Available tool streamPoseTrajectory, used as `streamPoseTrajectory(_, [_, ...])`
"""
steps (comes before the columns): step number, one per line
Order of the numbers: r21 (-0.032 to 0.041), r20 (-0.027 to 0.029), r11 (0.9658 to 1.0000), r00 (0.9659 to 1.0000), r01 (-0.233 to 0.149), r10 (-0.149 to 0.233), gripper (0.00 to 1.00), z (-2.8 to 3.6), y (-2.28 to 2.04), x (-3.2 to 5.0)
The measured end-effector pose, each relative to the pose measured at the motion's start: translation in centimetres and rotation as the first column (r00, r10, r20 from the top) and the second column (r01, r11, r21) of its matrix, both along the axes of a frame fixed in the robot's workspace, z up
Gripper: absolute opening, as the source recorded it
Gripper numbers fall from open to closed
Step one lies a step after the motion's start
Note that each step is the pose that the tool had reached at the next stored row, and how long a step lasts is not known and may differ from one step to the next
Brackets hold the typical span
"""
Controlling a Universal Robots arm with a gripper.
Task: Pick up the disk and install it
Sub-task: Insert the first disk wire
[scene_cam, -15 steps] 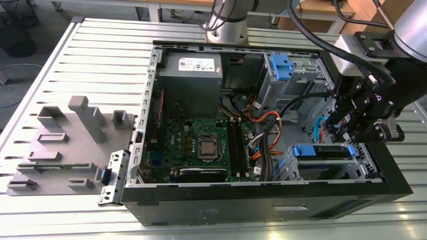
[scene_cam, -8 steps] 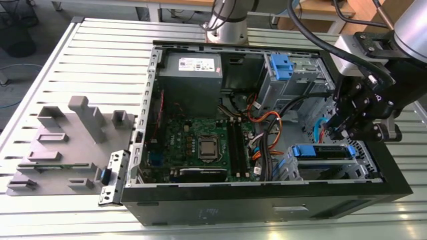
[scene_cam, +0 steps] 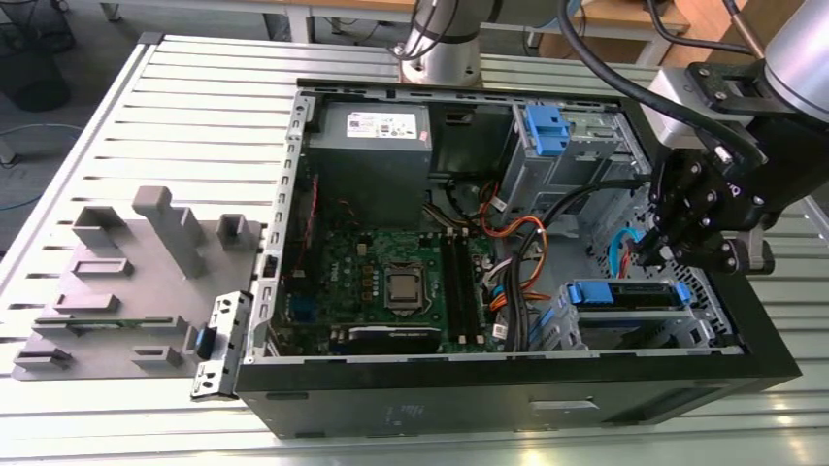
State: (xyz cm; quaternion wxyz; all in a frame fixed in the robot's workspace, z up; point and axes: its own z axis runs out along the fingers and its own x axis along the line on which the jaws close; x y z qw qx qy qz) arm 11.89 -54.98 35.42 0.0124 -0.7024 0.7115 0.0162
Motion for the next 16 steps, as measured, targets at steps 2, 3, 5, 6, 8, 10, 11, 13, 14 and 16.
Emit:
streamPoseTrajectory(2, [0.0000, 0.0000, 1.0000, 1.0000, 0.000, 0.000, 0.16, -0.01, 0.00, 0.00])
streamPoseTrajectory(3, [0.0000, 0.0000, 1.0000, 1.0000, 0.000, 0.000, 0.16, -0.01, 0.00, 0.00])
streamPoseTrajectory(5, [0.0001, 0.0001, 1.0000, 1.0000, 0.000, 0.000, 0.16, -0.02, -0.01, -0.01])
streamPoseTrajectory(6, [0.0003, 0.0004, 1.0000, 1.0000, 0.000, 0.000, 0.16, -0.03, -0.06, -0.06])
streamPoseTrajectory(8, [0.0001, 0.0011, 1.0000, 1.0000, 0.000, 0.000, 0.16, -0.03, -0.16, -0.21])
streamPoseTrajectory(10, [0.0000, 0.0032, 1.0000, 1.0000, -0.001, 0.001, 0.16, -0.05, -0.36, -0.43])
streamPoseTrajectory(11, [0.0001, 0.0046, 1.0000, 1.0000, -0.001, 0.001, 0.16, -0.07, -0.49, -0.54])
streamPoseTrajectory(13, [0.0001, 0.0074, 1.0000, 1.0000, -0.001, 0.001, 0.16, -0.12, -0.77, -0.73])
streamPoseTrajectory(14, [-0.0001, 0.0088, 1.0000, 1.0000, -0.001, 0.001, 0.16, -0.18, -0.91, -0.80])
streamPoseTrajectory(16, [0.0004, 0.0105, 1.0000, 0.9999, -0.002, 0.002, 0.16, -0.43, -1.05, -0.87])
